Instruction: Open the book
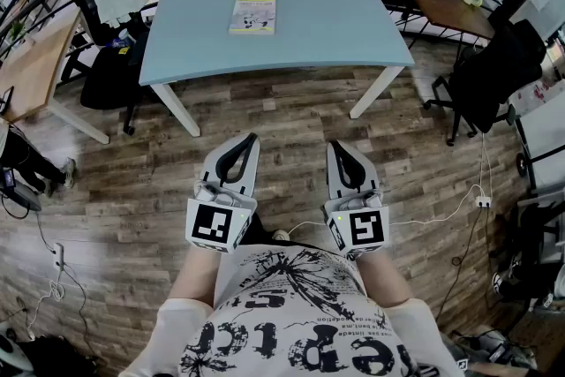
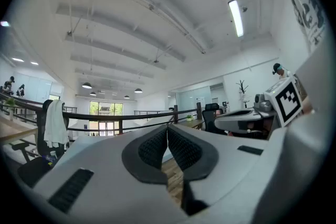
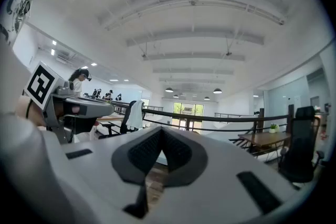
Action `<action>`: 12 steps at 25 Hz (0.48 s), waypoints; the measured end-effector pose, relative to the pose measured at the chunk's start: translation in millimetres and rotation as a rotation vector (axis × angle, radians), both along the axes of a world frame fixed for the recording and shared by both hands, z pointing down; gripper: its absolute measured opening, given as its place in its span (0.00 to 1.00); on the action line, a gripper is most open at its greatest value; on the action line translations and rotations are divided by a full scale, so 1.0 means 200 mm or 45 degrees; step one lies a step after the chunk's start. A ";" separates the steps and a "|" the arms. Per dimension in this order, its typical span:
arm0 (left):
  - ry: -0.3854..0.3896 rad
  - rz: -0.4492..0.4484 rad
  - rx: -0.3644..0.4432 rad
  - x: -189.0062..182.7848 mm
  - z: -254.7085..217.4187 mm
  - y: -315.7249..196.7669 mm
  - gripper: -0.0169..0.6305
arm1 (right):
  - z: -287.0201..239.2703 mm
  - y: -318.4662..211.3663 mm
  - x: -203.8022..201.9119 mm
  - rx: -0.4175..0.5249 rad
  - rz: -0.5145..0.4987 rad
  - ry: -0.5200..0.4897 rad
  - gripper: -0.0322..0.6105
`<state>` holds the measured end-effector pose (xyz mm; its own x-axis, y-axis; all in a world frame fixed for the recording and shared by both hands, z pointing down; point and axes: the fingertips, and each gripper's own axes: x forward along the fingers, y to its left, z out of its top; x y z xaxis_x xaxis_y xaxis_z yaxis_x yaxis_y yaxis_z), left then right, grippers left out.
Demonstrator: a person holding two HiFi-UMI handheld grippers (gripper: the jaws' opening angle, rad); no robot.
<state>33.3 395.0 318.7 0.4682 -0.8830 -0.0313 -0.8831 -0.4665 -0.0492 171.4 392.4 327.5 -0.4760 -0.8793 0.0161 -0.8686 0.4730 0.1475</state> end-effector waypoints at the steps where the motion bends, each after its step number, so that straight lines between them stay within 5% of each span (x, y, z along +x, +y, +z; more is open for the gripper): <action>1: -0.001 -0.001 0.001 0.00 0.00 0.00 0.05 | 0.01 0.00 0.01 -0.004 0.003 -0.006 0.06; 12: 0.013 -0.001 -0.035 0.05 0.05 -0.04 0.06 | 0.08 -0.03 0.03 -0.052 -0.037 -0.055 0.07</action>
<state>42.3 386.5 329.6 0.4673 -0.8840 -0.0119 -0.8839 -0.4669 -0.0271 177.6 387.2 343.1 -0.5022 -0.8642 0.0310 -0.8596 0.5028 0.0904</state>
